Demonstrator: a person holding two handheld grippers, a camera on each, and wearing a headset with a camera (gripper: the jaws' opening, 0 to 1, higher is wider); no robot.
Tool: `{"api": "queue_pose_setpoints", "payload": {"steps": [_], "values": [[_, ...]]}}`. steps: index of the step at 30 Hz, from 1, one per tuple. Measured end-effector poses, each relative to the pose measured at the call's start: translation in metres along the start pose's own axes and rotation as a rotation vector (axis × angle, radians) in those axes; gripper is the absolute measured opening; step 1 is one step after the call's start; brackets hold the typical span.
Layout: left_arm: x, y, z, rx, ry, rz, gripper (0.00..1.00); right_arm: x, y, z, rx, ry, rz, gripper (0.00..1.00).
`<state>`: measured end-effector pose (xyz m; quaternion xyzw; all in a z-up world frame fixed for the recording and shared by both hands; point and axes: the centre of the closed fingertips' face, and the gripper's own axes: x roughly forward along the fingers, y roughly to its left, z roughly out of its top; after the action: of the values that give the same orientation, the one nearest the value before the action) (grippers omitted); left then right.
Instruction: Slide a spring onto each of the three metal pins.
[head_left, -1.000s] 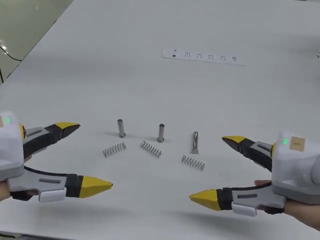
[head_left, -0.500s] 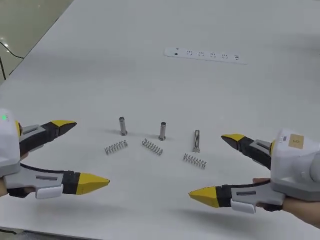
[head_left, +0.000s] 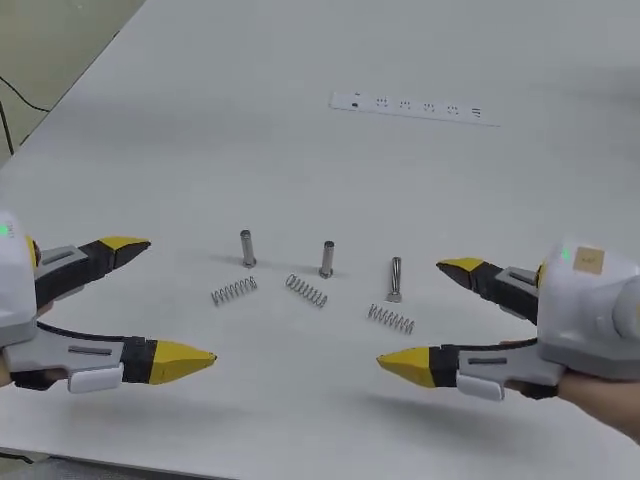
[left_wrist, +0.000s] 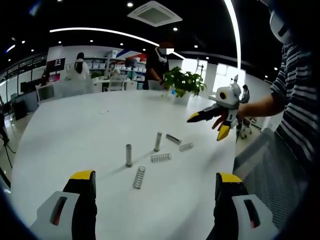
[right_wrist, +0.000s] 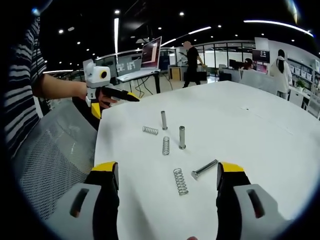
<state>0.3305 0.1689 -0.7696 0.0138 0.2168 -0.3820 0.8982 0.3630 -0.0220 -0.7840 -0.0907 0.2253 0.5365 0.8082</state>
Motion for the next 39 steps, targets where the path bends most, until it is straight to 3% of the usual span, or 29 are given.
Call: {"api": "queue_pose_setpoints", "payload": {"steps": [5, 13, 18, 19, 30, 39], "values": [[-0.002, 0.001, 0.0, 0.001, 0.003, 0.004, 0.96, 0.004, -0.011, 0.001, 0.054, 0.044, -0.018, 0.61], [-0.004, 0.002, -0.002, -0.007, 0.008, 0.01, 0.96, 0.012, -0.027, 0.002, 0.126, 0.065, -0.046, 0.51], [-0.002, 0.001, -0.001, -0.006, 0.008, 0.008, 0.96, 0.018, -0.041, -0.011, 0.219, 0.142, -0.1, 0.41], [-0.002, 0.001, -0.001, -0.005, 0.01, 0.006, 0.95, 0.02, -0.042, -0.01, 0.221, 0.137, -0.092, 0.4], [0.0, 0.0, -0.001, -0.008, 0.013, 0.003, 0.95, 0.03, -0.071, -0.017, 0.478, 0.148, -0.194, 0.3], [0.001, 0.001, -0.001, -0.011, 0.014, 0.001, 0.95, 0.044, -0.078, -0.021, 0.518, 0.203, -0.23, 0.25]]}}
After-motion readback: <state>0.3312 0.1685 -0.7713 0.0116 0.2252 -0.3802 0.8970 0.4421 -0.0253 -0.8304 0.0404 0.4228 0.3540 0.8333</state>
